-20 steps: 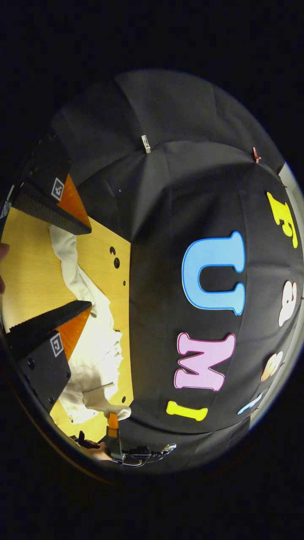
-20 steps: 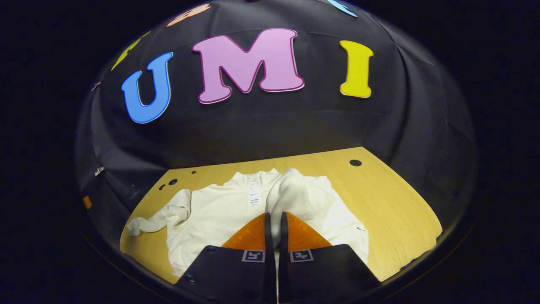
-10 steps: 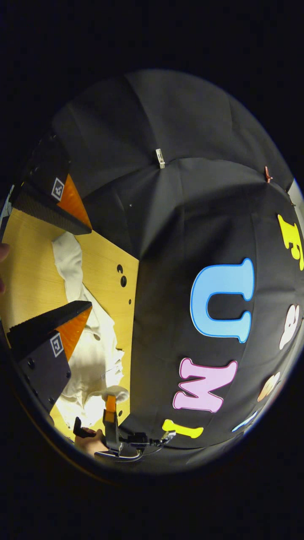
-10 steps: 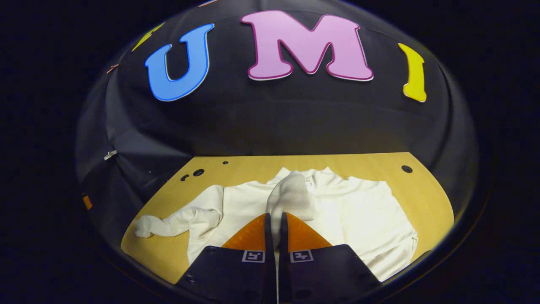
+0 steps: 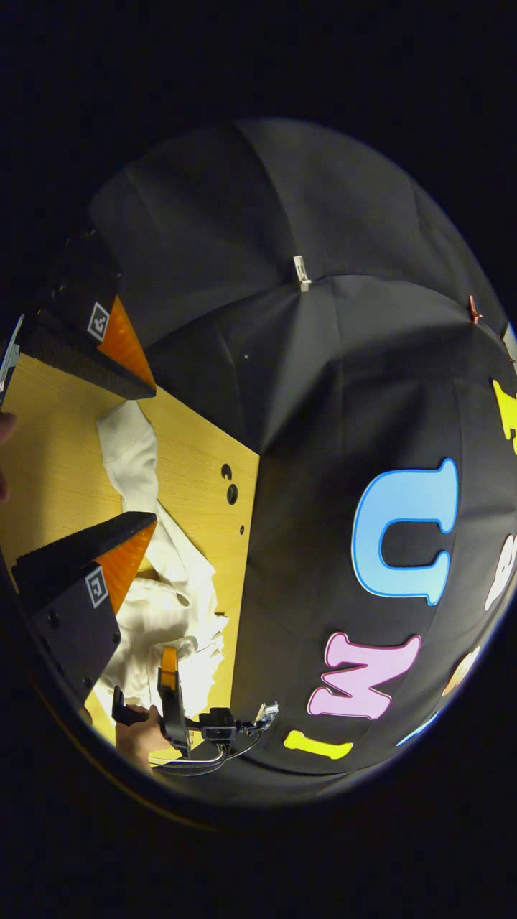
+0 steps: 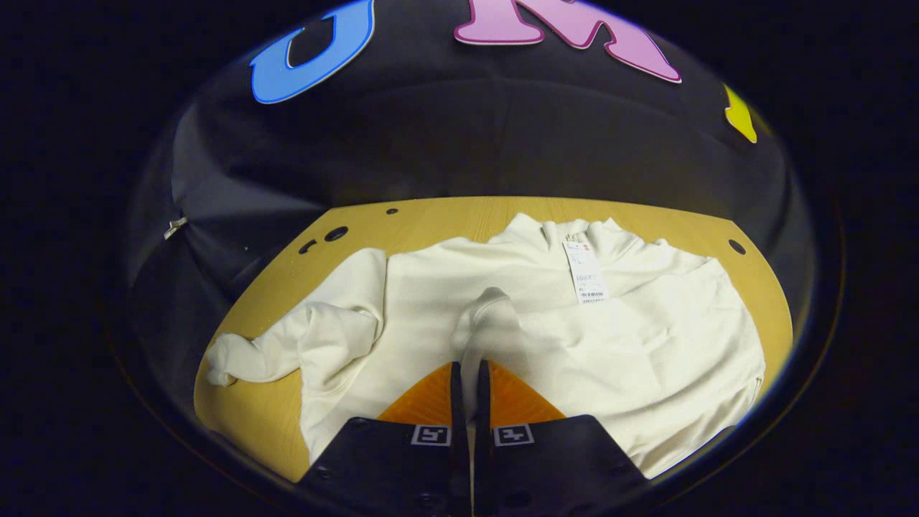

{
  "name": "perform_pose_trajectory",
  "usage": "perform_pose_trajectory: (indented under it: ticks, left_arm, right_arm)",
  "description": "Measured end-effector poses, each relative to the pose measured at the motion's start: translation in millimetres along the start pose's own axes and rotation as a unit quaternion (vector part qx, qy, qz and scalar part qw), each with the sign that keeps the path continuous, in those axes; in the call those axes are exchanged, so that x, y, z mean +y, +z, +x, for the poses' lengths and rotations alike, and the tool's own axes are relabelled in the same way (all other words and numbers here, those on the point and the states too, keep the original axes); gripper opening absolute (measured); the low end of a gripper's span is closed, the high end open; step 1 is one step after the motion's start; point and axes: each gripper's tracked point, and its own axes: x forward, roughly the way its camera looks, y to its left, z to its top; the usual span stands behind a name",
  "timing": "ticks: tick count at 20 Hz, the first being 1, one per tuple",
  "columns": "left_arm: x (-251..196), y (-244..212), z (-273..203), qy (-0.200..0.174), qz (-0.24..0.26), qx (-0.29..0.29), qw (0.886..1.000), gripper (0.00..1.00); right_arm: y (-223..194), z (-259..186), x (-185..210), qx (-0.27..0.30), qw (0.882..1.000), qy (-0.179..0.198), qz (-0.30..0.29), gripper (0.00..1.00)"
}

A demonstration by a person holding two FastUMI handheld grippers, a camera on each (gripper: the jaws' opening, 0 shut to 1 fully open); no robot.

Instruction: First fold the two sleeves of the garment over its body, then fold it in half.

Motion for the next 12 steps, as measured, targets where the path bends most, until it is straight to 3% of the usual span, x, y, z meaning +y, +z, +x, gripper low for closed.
perform_pose_trajectory:
  ticks: [3,5,6,7,8,10,11,12]
  left_arm:
    - [-2,-12,19,-0.009,-0.004,0.013,1.0,0.97]
    - [-2,-18,32,-0.017,-0.016,0.02,1.0,0.92]
    - [-1,-20,40,-0.02,-0.025,0.025,0.999,0.97]
    - [0,-22,47,-0.02,-0.031,0.03,0.999,0.97]
    - [3,-26,54,-0.018,-0.036,0.036,0.999,0.97]
    - [12,-33,69,-0.008,-0.042,0.046,0.998,0.97]
    - [16,-37,78,-0.004,-0.043,0.051,0.998,0.98]
    - [19,-41,83,0.0,-0.043,0.059,0.997,0.98]
  right_arm:
    - [-4,8,6,0.008,1.0,0.007,0.024,0.14]
    - [-3,13,11,0.009,0.999,0.02,0.045,0.24]
    - [-4,10,16,0.011,0.998,0.032,0.053,0.36]
    - [-3,7,21,0.015,0.997,0.044,0.059,0.31]
    - [-2,5,20,0.016,0.997,0.048,0.059,0.66]
    - [2,-7,19,0.012,0.997,0.05,0.051,0.71]
    - [5,-15,18,0.011,0.997,0.052,0.05,0.87]
    - [7,-25,17,0.009,0.997,0.055,0.049,0.71]
